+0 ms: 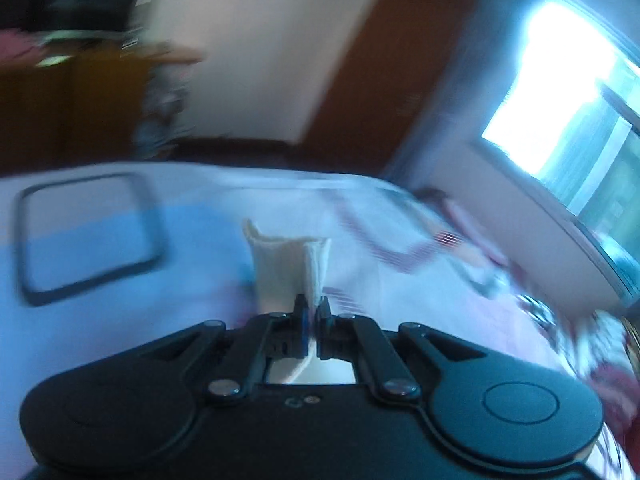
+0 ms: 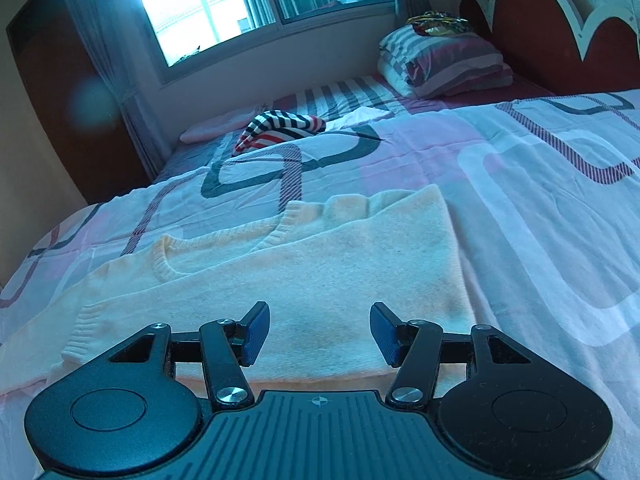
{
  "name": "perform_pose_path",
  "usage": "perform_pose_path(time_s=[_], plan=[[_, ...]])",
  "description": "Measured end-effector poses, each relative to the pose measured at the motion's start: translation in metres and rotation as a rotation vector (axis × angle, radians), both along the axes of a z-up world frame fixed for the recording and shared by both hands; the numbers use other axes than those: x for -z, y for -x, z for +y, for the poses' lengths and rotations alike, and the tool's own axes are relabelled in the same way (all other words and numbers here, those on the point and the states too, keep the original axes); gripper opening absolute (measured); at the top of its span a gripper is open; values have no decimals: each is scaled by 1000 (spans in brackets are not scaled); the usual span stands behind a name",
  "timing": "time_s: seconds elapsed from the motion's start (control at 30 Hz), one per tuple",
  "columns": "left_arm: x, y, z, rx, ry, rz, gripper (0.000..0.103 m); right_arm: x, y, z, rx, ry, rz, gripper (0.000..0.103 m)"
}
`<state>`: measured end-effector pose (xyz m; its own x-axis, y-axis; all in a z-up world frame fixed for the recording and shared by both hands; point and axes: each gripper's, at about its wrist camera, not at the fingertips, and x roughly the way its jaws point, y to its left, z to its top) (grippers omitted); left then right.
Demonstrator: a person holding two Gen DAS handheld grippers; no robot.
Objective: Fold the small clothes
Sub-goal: 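Lift the cuff with the left gripper, fold it over the body, open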
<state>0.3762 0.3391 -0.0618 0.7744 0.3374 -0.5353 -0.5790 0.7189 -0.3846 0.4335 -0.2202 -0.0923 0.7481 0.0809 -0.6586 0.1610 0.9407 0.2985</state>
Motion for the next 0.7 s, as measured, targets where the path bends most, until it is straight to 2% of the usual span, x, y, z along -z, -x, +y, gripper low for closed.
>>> perform_pose_path(time_s=[0.1,0.3,0.57,0.7], plan=[[-13,-26,-57,170,-84,-10,2,-2,5,-10,21,-11,-10,56],[-15,-68,-182,481,-158,18,2,-9,16,-30,65,-47,-27,56],[7,-85,-321,792,-249,95,2,-21,29,-48,84,-100,-61,56],[27,-91,-373,887,-247,154,2,-23,37,-56,95,-117,-63,56]])
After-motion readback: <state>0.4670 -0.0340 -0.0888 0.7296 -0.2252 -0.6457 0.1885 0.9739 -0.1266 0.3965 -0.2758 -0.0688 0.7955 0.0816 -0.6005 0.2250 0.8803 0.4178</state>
